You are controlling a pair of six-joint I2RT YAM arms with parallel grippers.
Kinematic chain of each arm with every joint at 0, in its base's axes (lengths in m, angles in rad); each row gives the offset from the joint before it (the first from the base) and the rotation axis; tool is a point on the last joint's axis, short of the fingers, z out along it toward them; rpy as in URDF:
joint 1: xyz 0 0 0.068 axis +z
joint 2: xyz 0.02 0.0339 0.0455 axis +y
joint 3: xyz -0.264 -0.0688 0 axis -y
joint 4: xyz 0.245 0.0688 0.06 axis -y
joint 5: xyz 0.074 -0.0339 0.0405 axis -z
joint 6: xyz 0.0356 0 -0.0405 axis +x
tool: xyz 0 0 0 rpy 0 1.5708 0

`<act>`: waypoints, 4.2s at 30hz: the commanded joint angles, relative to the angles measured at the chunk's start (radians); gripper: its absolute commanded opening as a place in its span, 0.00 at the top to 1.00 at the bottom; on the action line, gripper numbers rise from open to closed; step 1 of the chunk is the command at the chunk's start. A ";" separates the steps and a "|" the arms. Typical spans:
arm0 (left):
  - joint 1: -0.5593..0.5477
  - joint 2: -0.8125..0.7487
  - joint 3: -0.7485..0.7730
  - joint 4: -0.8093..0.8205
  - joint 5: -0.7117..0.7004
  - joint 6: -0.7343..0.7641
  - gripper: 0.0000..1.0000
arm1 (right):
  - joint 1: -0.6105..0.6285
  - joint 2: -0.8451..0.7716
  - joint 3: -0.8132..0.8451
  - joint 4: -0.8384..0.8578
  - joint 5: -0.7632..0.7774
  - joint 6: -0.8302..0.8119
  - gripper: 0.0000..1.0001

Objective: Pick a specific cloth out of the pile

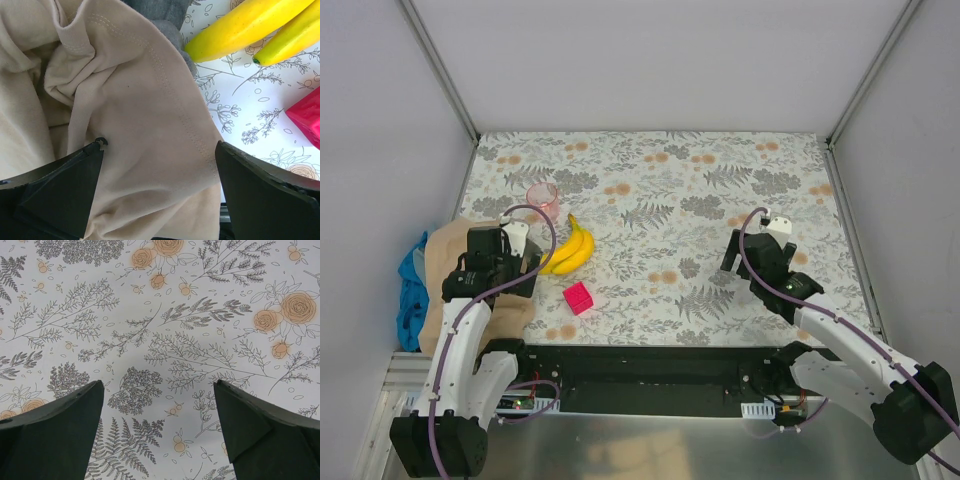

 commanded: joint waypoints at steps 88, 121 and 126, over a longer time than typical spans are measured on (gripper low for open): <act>0.102 0.894 0.584 -0.008 0.137 0.287 0.35 | 0.546 0.740 0.658 0.214 -0.500 0.099 0.00; 0.166 0.423 1.490 0.027 -0.116 0.046 1.00 | 0.322 0.276 0.366 0.048 -0.267 0.046 0.01; 0.155 0.527 1.612 0.024 0.095 -0.101 1.00 | 0.144 0.220 0.355 -0.049 -0.256 0.087 0.01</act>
